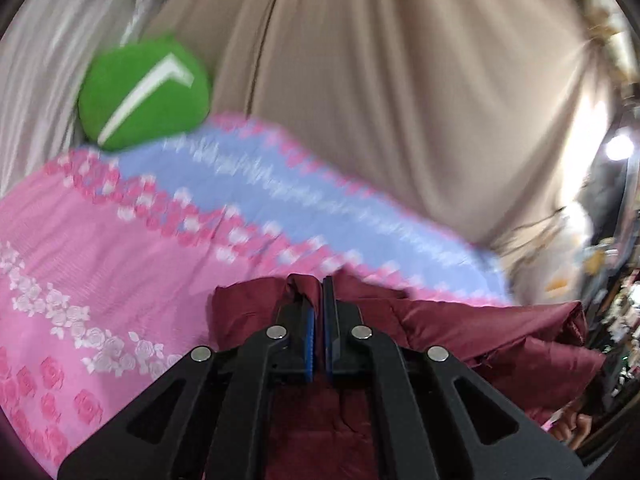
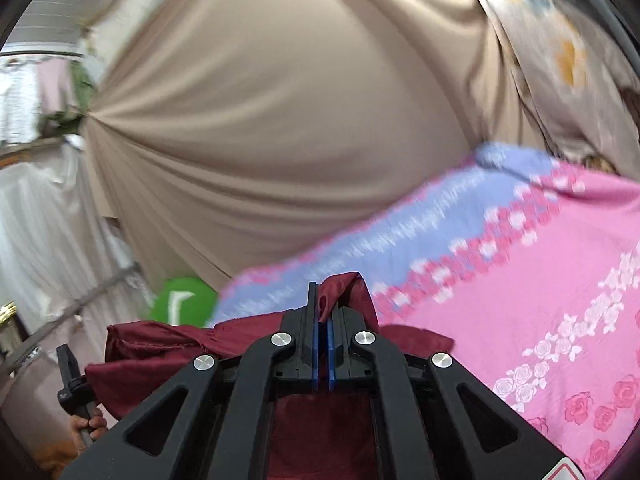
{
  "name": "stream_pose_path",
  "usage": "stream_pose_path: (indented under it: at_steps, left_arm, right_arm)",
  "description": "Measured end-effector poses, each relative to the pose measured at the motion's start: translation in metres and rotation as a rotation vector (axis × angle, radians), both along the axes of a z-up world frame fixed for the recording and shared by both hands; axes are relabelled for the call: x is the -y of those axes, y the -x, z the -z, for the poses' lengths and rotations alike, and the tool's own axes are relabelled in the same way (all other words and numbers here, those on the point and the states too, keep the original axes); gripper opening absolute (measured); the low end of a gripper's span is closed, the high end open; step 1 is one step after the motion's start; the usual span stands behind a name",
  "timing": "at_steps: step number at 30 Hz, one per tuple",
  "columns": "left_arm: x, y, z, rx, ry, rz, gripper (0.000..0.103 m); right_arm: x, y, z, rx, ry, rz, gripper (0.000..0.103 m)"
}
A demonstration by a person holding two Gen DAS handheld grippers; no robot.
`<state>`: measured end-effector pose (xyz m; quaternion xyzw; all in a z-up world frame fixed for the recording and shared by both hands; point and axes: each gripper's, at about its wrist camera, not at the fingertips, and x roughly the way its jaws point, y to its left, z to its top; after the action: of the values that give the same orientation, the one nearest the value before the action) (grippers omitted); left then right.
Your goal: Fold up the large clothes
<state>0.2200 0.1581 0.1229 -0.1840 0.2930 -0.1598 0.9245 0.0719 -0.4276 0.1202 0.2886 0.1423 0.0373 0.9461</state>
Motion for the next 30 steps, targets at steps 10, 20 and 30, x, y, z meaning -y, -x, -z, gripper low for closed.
stream_pose_path:
  at_steps: [10, 20, 30]
  left_arm:
    - [0.023, -0.138, 0.133, -0.331, -0.172, -0.064, 0.003]
    - [0.042, -0.142, 0.156, -0.242, -0.263, -0.086, 0.005]
    - [0.010, -0.114, 0.112, -0.139, -0.125, -0.154, 0.025]
  right_arm:
    - [0.013, -0.168, 0.109, -0.438, 0.057, 0.056, 0.003]
    - [0.004, -0.196, 0.162, -0.560, 0.147, 0.055, 0.000]
    - [0.019, -0.162, 0.120, -0.416, 0.123, 0.112, 0.033]
